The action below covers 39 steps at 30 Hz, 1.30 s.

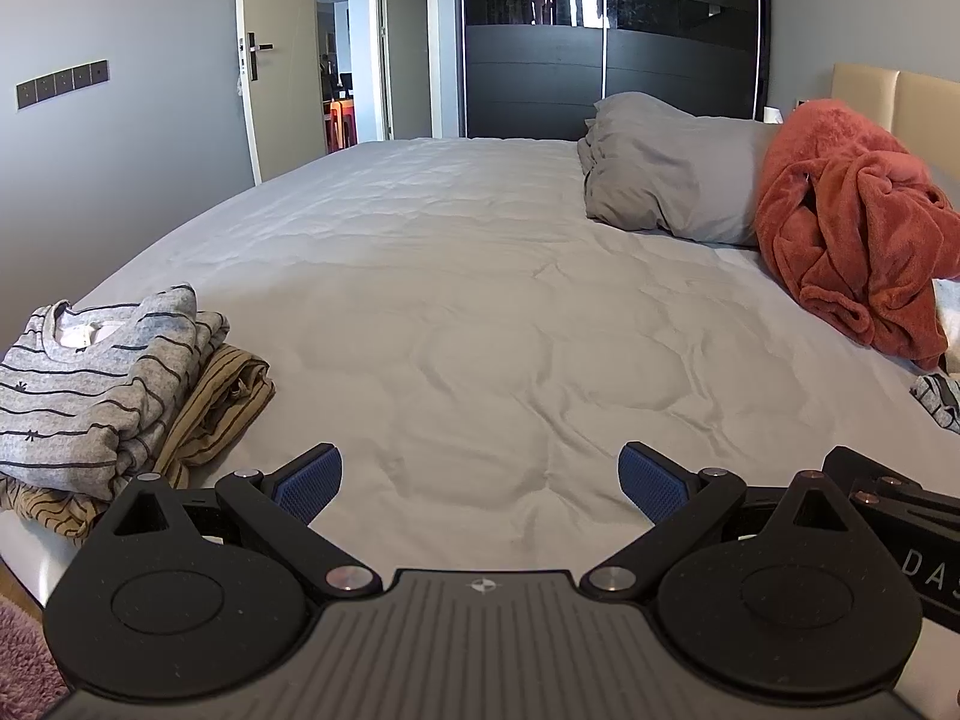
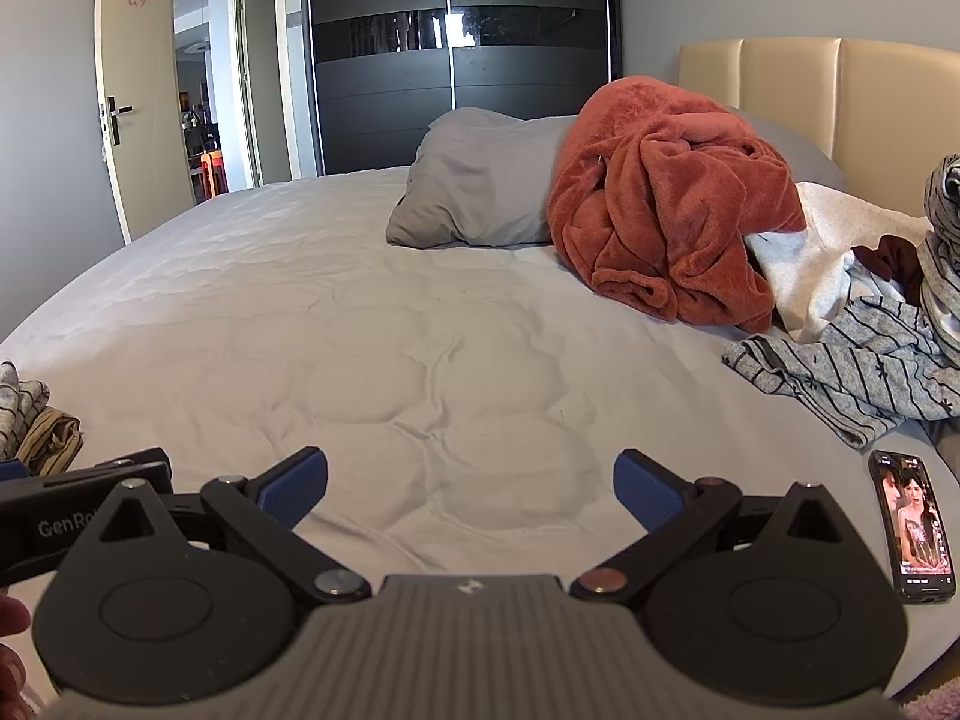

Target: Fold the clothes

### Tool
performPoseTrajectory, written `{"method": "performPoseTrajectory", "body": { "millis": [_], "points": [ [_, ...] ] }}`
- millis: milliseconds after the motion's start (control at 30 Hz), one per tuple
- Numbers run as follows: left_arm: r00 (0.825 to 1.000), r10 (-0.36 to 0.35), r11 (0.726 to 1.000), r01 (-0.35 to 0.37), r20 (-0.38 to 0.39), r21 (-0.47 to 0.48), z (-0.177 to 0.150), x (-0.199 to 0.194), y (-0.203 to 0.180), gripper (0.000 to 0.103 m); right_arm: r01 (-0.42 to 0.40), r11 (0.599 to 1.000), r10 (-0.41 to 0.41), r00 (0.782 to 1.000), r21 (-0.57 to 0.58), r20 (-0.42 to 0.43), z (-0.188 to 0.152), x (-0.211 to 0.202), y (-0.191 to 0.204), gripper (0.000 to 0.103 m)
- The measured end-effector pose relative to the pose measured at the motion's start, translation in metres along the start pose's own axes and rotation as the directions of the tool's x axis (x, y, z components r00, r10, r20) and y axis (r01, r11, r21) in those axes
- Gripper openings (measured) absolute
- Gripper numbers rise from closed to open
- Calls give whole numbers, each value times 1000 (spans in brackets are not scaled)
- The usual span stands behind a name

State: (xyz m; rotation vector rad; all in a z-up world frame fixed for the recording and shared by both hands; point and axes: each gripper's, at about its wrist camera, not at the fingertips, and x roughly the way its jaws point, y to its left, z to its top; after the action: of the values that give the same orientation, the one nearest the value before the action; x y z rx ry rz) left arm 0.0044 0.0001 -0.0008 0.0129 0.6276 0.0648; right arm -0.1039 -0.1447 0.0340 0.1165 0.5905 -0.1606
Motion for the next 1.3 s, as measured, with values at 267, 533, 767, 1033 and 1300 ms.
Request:
{"method": "performPoseTrajectory", "body": {
  "millis": [267,533,767,1033,1300],
  "points": [
    [1000,1,1000,-1,1,2,0,0,-2,101,0,1000,0,1000,5,-1,0,-1,-2,103],
    [1000,3,1000,-3,4,5,1,-2,-4,101,1,1000,-1,1000,8,-2,1,0,-3,103],
    [1000,1,1000,-1,0,4,1,-3,-3,101,1,1000,-1,1000,16,-6,1,-1,-5,103],
    [1000,-4,1000,4,8,6,2,-6,-2,101,2,1000,-1,1000,16,-5,1,-2,-6,103],
    [1000,1,1000,-1,11,14,3,-8,-5,101,-2,1000,2,1000,16,2,1,-5,-7,103]
  ]
}}
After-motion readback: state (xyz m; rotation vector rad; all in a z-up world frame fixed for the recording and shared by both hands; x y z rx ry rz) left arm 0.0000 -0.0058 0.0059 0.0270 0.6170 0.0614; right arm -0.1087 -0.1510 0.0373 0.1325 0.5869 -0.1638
